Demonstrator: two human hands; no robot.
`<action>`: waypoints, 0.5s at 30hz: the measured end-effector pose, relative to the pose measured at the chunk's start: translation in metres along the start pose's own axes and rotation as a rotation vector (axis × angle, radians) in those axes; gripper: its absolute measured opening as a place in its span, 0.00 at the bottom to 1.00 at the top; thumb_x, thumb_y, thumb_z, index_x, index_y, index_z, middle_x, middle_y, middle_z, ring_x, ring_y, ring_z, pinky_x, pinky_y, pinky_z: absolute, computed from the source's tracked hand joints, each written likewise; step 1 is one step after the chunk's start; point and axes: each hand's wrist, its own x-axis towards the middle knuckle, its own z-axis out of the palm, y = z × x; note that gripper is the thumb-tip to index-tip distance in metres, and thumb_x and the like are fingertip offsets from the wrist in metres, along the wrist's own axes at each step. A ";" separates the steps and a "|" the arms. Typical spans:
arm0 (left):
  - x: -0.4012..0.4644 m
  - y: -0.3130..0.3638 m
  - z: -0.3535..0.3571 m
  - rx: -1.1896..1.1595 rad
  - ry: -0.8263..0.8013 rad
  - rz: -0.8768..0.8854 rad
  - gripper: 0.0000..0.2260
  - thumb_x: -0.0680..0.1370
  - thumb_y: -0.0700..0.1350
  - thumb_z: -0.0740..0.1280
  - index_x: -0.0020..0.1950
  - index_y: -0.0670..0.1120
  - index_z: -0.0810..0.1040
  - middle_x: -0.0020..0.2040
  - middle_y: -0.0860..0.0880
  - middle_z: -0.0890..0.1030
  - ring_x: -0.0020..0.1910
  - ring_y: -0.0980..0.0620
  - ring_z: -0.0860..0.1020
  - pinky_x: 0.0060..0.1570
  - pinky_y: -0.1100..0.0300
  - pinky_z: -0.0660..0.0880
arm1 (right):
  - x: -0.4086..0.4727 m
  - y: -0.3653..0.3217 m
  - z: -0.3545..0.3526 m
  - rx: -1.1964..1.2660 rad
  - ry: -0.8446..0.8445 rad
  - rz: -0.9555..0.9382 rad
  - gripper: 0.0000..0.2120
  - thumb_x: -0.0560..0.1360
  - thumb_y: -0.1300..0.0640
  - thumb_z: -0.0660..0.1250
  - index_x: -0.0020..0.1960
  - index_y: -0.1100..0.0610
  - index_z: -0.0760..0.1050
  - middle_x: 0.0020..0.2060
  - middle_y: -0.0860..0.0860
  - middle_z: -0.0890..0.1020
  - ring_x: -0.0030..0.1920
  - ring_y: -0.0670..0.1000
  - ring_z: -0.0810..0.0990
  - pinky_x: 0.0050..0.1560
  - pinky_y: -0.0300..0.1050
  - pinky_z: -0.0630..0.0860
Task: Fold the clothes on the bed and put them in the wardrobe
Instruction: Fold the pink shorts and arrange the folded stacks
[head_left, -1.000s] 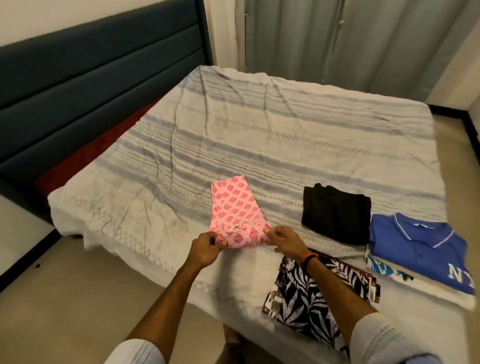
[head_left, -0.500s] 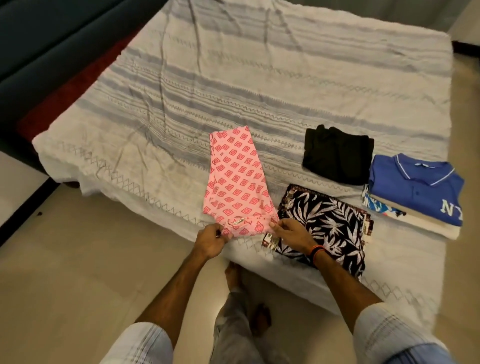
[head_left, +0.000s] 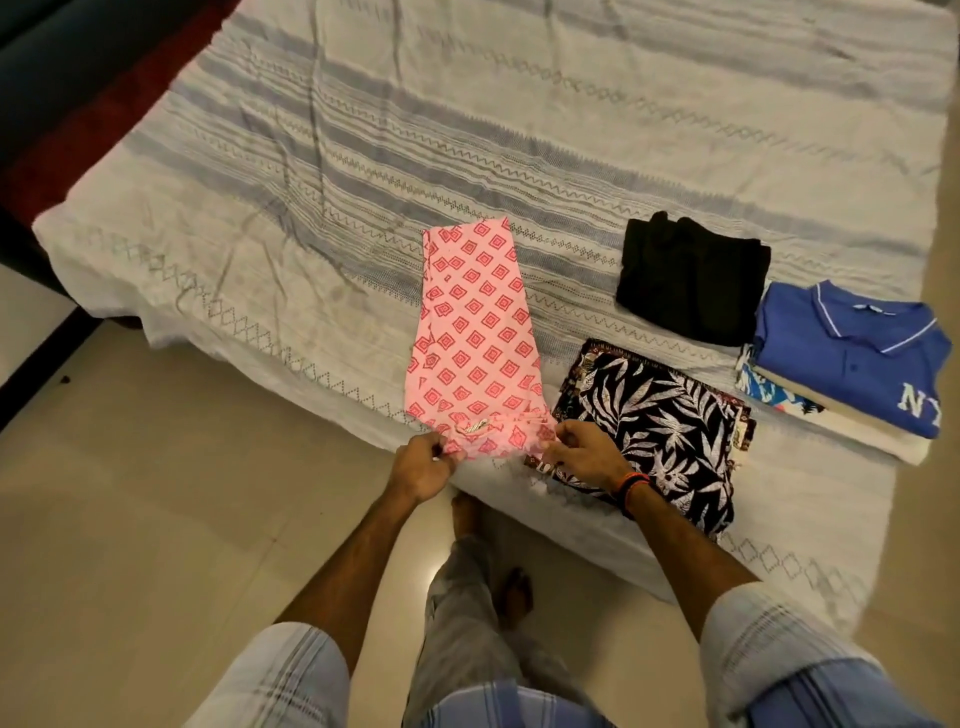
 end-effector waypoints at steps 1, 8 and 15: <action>0.009 0.002 -0.002 -0.023 0.021 -0.016 0.14 0.78 0.51 0.69 0.60 0.46 0.79 0.55 0.49 0.83 0.54 0.46 0.80 0.54 0.51 0.79 | 0.010 -0.004 -0.002 0.011 -0.007 0.005 0.07 0.77 0.53 0.70 0.41 0.48 0.75 0.38 0.45 0.82 0.40 0.47 0.81 0.46 0.46 0.79; 0.062 0.027 -0.016 -0.119 0.090 -0.058 0.13 0.79 0.48 0.69 0.60 0.42 0.79 0.54 0.46 0.83 0.52 0.46 0.81 0.55 0.50 0.79 | 0.074 -0.035 -0.012 0.048 0.127 0.069 0.05 0.79 0.56 0.68 0.52 0.56 0.77 0.49 0.52 0.84 0.45 0.50 0.84 0.37 0.34 0.79; 0.146 0.056 -0.043 -0.229 0.116 -0.089 0.12 0.79 0.46 0.69 0.56 0.39 0.80 0.40 0.46 0.84 0.37 0.50 0.83 0.43 0.53 0.82 | 0.163 -0.064 -0.032 0.040 0.199 0.140 0.09 0.78 0.52 0.68 0.51 0.58 0.79 0.42 0.51 0.84 0.40 0.49 0.83 0.45 0.44 0.82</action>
